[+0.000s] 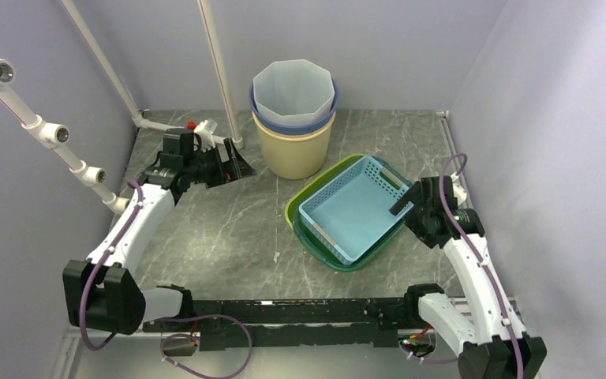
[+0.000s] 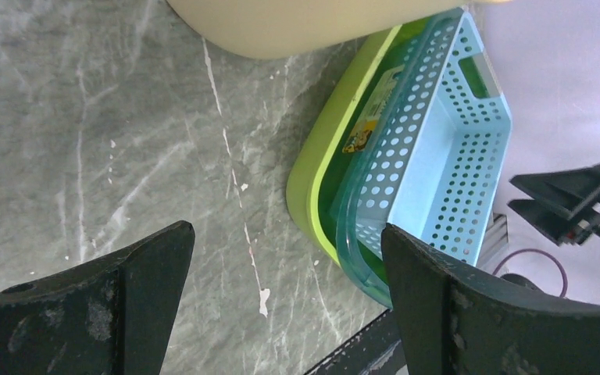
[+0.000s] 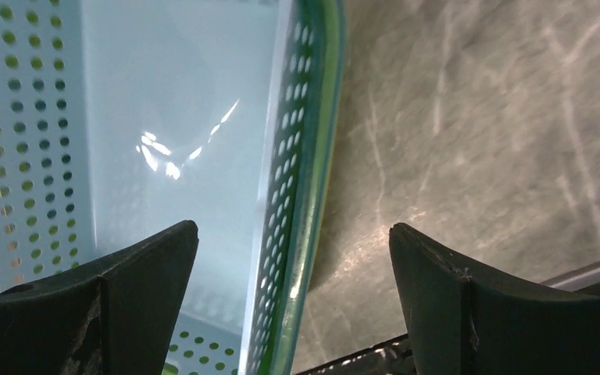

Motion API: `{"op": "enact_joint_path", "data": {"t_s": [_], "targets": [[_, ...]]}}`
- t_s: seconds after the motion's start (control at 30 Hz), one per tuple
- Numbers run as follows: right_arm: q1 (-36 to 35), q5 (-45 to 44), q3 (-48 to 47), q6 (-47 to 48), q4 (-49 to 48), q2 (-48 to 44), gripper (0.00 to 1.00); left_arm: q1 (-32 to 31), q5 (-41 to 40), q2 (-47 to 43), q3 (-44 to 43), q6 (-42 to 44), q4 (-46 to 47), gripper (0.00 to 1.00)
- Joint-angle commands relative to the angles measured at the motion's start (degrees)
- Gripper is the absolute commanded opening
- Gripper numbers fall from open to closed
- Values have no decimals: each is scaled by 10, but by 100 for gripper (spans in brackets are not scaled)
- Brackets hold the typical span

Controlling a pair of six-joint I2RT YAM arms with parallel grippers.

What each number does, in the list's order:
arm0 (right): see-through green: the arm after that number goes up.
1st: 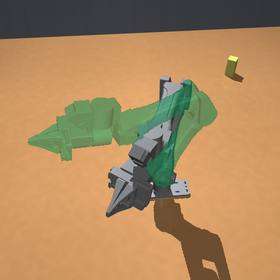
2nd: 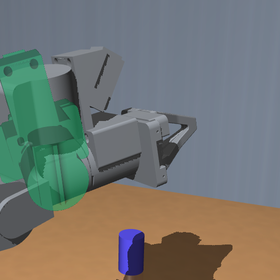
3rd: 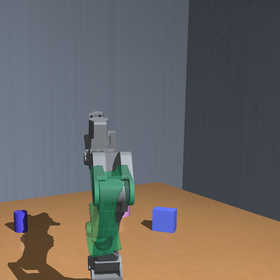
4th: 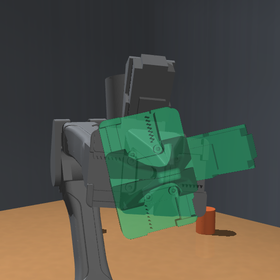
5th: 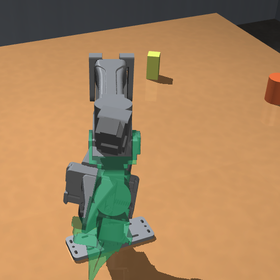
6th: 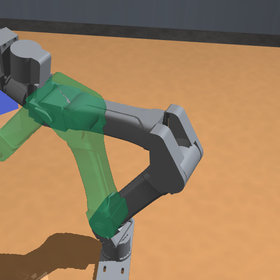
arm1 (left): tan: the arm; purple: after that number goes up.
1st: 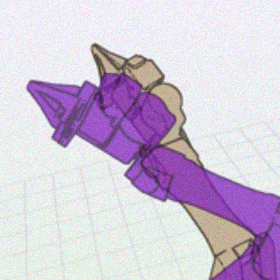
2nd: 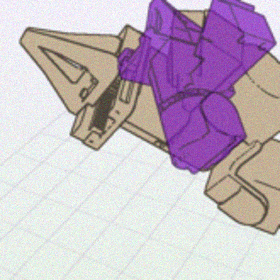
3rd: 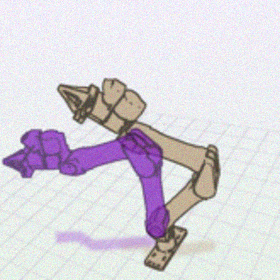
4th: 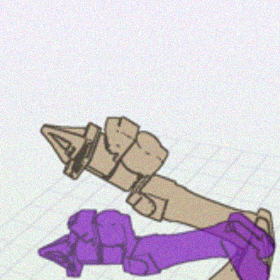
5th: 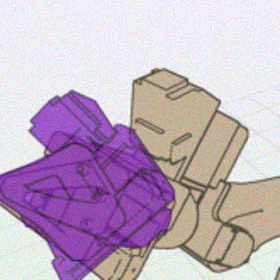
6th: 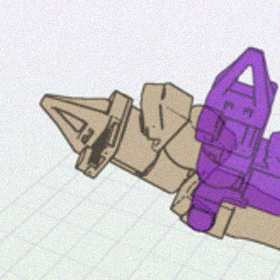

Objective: Turn the large container upside down

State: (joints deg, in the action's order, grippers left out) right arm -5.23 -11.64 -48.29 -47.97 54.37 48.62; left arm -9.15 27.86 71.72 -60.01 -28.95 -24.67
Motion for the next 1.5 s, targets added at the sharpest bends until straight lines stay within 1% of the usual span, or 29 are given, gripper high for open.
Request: {"op": "enact_joint_path", "data": {"t_s": [0.0, 0.1, 0.23, 0.3, 0.43, 0.57, 0.7, 0.8, 1.0, 1.1, 1.13, 1.2, 1.33, 1.43, 1.47], "targets": [[1, 108, 14, 1, -82, 32, 97, -11, 47, 14, -8, 17, 15, 95], [1, 149, -5, 48, -116, 83, 97, -27, 53, 29, -15, 26, 0, 95], [1, 204, -61, 124, -121, 172, 97, -58, 36, 40, -24, 38, -14, 95], [2, 221, -86, 154, -122, 202, 97, -71, 29, 43, -28, 37, -16, 94], [1, 255, -105, 205, -153, 223, 97, -94, 18, 45, -35, 35, -18, 91], [1, 267, -132, 223, -147, 236, 97, -106, 12, 44, -34, 32, -18, 89], [1, 236, -134, 211, -129, 232, 95, -111, 14, 41, -33, 23, -5, 89], [1, 201, -123, 169, -104, 220, 92, -116, 18, 47, -39, 20, 0, 88], [1, 262, -22, 91, -176, 164, 87, -130, 14, 75, -48, 15, -1, 87], [1, 264, -10, 79, -183, 164, 83, -142, 16, 90, -48, 9, 6, 86], [1, 265, -12, 78, -182, 169, 81, -147, 15, 95, -46, 5, 12, 86], [1, 284, -12, 78, -193, 176, 72, -157, 14, 104, -41, -2, 24, 86], [2, 314, -2, 54, -230, 172, 63, -181, 10, 125, -40, -9, 31, 85], [1, 307, 4, 37, -243, 170, 57, -193, 8, 131, -34, -16, 43, 85], [1, 298, 2, 40, -240, 171, 51, -196, 8, 132, -32, -18, 46, 85]]}}
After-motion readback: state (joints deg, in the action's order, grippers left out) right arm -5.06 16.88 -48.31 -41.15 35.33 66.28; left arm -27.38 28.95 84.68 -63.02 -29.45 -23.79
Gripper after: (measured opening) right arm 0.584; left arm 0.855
